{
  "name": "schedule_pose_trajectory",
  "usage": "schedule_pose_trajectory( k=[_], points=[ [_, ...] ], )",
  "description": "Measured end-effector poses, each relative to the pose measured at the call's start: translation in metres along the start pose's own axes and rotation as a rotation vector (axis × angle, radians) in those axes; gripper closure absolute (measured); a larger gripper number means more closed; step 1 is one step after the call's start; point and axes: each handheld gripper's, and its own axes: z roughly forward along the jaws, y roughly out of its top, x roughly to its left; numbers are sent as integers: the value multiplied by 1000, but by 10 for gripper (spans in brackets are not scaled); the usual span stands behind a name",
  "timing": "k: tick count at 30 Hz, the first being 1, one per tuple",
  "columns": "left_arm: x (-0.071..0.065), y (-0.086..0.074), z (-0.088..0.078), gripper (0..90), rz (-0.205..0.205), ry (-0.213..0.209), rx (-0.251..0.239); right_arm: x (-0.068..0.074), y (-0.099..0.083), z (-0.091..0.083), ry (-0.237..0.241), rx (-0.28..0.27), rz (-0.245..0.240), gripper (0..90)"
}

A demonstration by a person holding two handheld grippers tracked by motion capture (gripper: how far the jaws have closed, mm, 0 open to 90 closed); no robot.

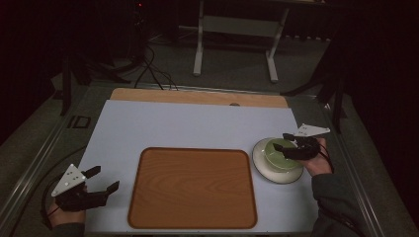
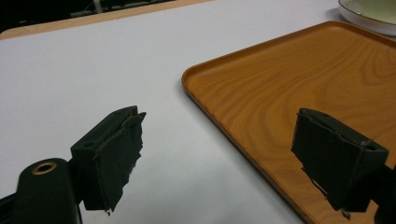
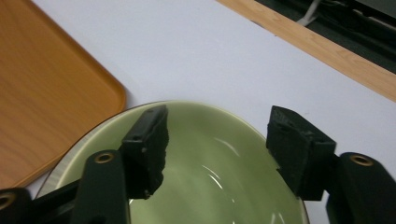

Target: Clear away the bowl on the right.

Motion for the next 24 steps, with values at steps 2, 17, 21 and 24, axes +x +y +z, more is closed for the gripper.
schedule_pose_trajectory(
  k=[2,17,21,24],
  points=[
    [0,0,0,157,1,0,2,-1,-1,0,-3,-1,2,362],
    [0,0,0,158,0,6,2,-12,-14,1,-68,73,55,360],
    [1,0,0,159,-3,9,1,-14,-18,2,-70,90,73,378],
    [1,0,-1,159,-4,12,-1,-16,-22,3,-72,102,95,414]
  ],
)
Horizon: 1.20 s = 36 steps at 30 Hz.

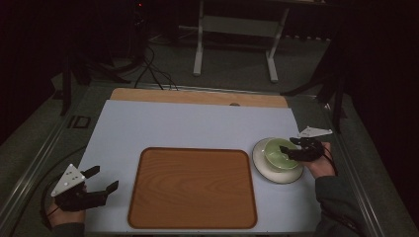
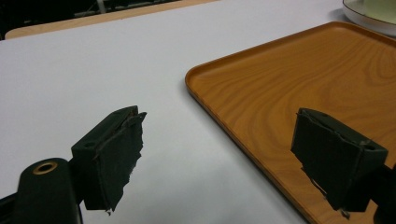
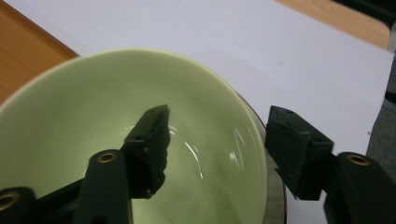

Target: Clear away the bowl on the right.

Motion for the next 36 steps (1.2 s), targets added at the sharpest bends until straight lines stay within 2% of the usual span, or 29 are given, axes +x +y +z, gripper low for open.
schedule_pose_trajectory(
  k=[1,6,9,11,14,15,18,27,31,36],
  points=[
    [0,0,0,159,0,1,0,-1,-1,-1,4,1,12,450],
    [0,0,0,159,0,2,-1,-2,0,-1,9,25,26,500],
    [0,0,0,159,-2,2,-2,-4,0,-1,11,42,54,543],
    [0,0,-1,159,-2,3,-2,-6,-1,1,16,64,80,603],
    [0,0,-1,159,-2,4,-2,-7,-2,1,16,73,85,629],
    [0,0,-1,159,-2,4,-3,-9,-4,3,18,99,113,679],
    [0,0,0,160,-2,4,-1,-10,-8,5,29,122,156,724],
    [0,0,-1,160,-1,6,-2,-12,-8,8,63,149,236,807],
    [0,0,-1,159,0,5,-2,-10,-6,10,77,149,247,816],
    [1,0,-1,159,-1,9,-5,-5,-3,11,76,145,223,825]
  ],
)
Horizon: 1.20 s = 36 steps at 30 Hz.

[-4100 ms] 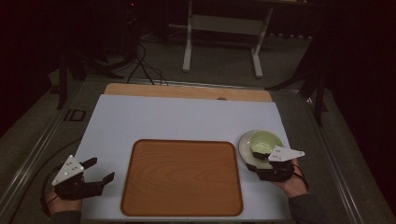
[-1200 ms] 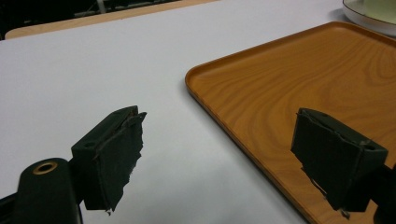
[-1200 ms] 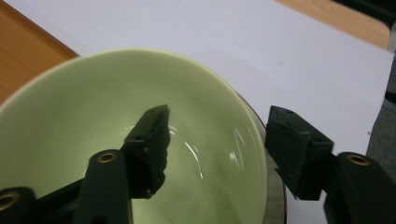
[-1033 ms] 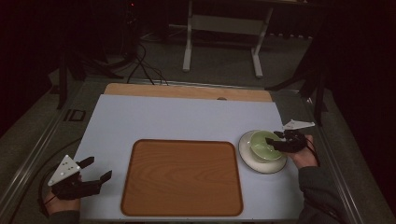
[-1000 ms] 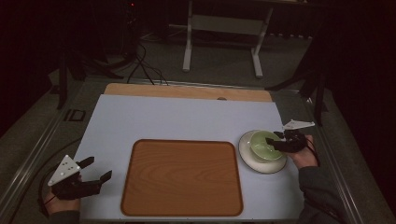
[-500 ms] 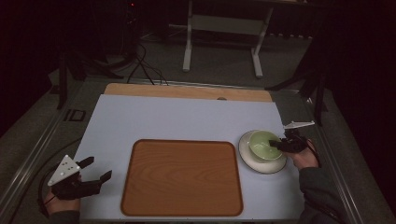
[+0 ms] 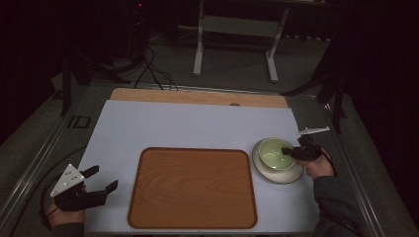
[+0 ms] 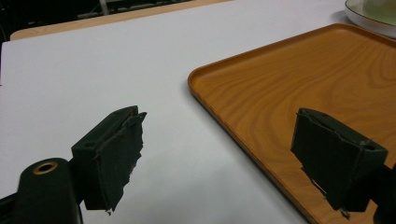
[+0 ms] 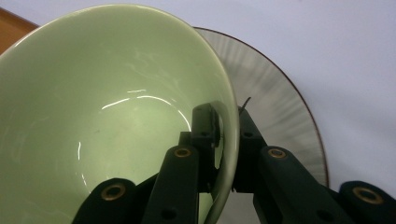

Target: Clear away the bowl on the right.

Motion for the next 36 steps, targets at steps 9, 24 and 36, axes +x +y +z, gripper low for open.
schedule_pose_trajectory(
  k=[9,24,36],
  points=[
    [0,0,0,159,-1,2,-2,13,8,-5,-9,-41,-49,828],
    [0,0,0,159,-2,5,-4,16,13,-17,12,-103,-41,821],
    [1,0,-1,159,-1,6,-7,25,24,-27,20,-134,-50,820]
  ],
)
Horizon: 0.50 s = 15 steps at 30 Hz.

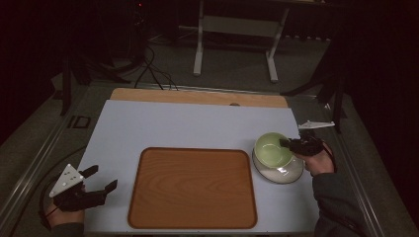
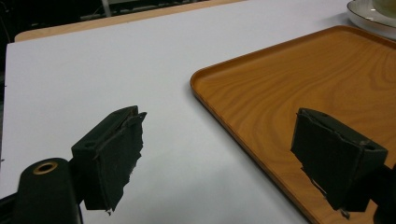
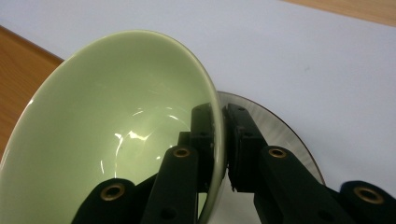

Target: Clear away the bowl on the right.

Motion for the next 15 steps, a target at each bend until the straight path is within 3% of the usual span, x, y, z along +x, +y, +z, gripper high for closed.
schedule_pose_trajectory(
  k=[15],
  points=[
    [0,0,-1,159,0,1,-3,21,14,5,44,-12,-49,820]
  ],
)
